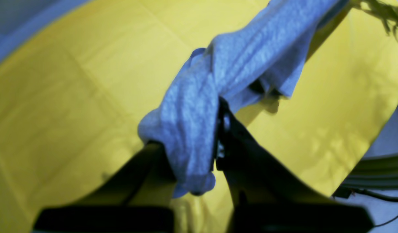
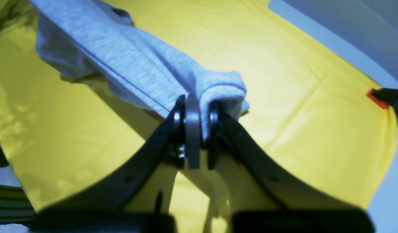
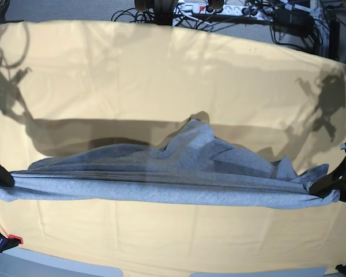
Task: Layout the t-shirt on the table in an organized manner, then fold the t-shirt properly
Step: 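Lift the shirt with both grippers and stretch it between them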
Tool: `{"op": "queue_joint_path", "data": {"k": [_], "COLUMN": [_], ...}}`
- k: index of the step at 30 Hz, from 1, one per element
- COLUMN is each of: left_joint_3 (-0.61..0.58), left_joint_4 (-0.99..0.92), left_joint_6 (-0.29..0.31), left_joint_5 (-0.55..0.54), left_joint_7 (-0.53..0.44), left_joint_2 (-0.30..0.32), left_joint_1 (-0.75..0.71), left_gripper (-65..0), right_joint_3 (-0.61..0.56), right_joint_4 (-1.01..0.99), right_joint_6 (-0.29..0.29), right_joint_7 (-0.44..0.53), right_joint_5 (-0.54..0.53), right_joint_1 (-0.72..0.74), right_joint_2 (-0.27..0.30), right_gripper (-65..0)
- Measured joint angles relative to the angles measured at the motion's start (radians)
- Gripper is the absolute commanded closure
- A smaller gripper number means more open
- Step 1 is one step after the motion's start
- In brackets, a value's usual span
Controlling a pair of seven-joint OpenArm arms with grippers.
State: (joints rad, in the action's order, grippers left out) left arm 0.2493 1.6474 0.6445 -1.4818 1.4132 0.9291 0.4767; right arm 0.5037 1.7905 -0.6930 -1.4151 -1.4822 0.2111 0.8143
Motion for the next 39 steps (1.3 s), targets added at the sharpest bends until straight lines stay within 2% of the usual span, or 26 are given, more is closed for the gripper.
{"op": "queue_joint_path", "data": {"k": [5,10,13,18,20,25,29,32,35,38,39], "left_joint_3": [0.0,0.0,0.001,0.0,0.0,0.0,0.0,0.002,0.002,0.002,0.002], "left_joint_4": [0.089,0.112,0.084,-0.023,-0.079,-0.219,-0.313,-0.347,-0.358,-0.359,-0.359], "left_joint_6": [0.0,0.013,0.049,0.049,0.049,0.049,0.048,0.048,0.048,0.048,0.048], "left_joint_5": [0.0,0.004,0.014,0.016,0.016,0.023,0.026,0.14,0.23,0.331,0.35], "left_joint_7": [-0.001,-0.003,0.0,0.002,0.003,0.002,-0.019,-0.113,-0.168,-0.199,-0.216], "left_joint_2": [0.055,0.043,-0.024,-0.175,-0.218,-0.316,-0.349,-0.365,-0.377,-0.375,-0.375], "left_joint_1": [-0.031,-0.104,-0.151,-0.164,-0.163,-0.161,-0.13,-0.079,-0.017,0.037,0.052], "left_gripper": [0.0,0.0,0.0,0.0,0.0,0.0,0.0,0.0,0.0,0.0,0.0], "right_joint_3": [-0.002,-0.002,-0.011,-0.105,-0.148,-0.275,-0.347,-0.359,-0.358,-0.356,-0.356], "right_joint_4": [0.001,0.001,-0.002,-0.076,-0.119,-0.241,-0.275,-0.275,-0.275,-0.276,-0.276], "right_joint_6": [0.0,0.0,0.0,0.0,0.0,-0.002,0.0,-0.006,-0.004,0.068,0.076], "right_joint_7": [0.0,0.0,0.0,-0.004,0.006,0.299,0.375,0.465,0.535,0.567,0.571], "right_joint_5": [-0.003,0.005,0.008,0.016,0.114,0.37,0.598,0.691,0.798,0.867,0.882], "right_joint_1": [-0.005,-0.006,-0.005,-0.003,0.001,0.004,0.063,0.103,0.148,0.198,0.214], "right_joint_2": [0.023,0.01,-0.044,-0.128,-0.157,-0.185,-0.22,-0.267,-0.285,-0.302,-0.308], "right_gripper": [0.0,0.0,0.0,0.0,0.0,0.0,0.0,0.0,0.0,0.0,0.0]}}
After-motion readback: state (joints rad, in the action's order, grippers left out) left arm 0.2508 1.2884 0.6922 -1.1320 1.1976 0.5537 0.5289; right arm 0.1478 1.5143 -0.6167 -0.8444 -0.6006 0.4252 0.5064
